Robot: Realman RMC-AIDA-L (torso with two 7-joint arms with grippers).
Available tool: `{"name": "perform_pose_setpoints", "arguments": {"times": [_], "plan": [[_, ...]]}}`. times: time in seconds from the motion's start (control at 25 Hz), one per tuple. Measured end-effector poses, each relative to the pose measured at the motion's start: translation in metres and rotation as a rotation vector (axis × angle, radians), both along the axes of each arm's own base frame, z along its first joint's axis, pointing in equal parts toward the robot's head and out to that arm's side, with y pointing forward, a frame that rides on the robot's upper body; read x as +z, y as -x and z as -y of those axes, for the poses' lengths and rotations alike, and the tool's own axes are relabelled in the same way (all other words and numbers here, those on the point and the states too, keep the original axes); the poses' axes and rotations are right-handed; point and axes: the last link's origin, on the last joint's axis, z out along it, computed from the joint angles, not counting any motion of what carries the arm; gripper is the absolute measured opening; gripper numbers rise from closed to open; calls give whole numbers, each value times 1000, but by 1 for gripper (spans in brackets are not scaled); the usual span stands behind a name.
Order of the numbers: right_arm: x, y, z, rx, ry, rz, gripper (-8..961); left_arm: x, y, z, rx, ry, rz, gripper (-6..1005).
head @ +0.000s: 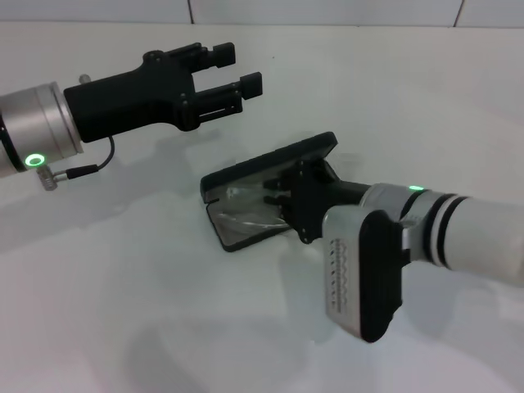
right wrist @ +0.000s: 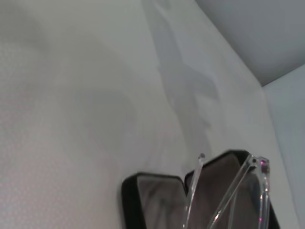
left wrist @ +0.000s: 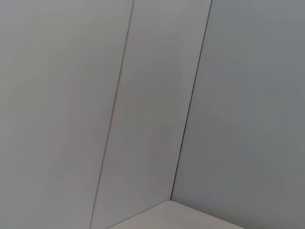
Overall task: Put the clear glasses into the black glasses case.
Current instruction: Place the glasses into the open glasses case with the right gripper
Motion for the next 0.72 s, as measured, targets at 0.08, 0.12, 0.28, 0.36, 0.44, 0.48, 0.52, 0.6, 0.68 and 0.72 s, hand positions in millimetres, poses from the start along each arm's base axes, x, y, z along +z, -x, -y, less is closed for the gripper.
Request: {"name": "perform_pose_setpoints", "arguments": {"times": [0.08,0.12,0.28,0.36,0.44,0.48,0.52,0.6,0.68,0.72], "plan": [[-3,1,2,14,-11,0,125,0,0,0,-1,1,-1,691],[-5,1,4,24,-18,0,125,0,0,0,0,1,-2,691],[-7,0,11,71,-41,15,125,-1,2,1,6,2,-2,690],[-8,0,12,80,-41,20,125,-1,4,2,12,2,-3,690],[-8,0,13,88,-40,25,125,0,6,3,16,3,-2,690],[-9,0,15,101,-38,35,125,0,6,4,18,3,-3,690],[-9,0,16,105,-36,37,125,0,7,4,19,2,-3,690],[-9,0,19,112,-20,41,125,1,8,4,21,2,-5,690],[-8,3,22,114,17,44,125,2,11,6,27,2,-7,690],[-8,4,24,112,38,46,125,3,13,7,30,2,-9,690]]}}
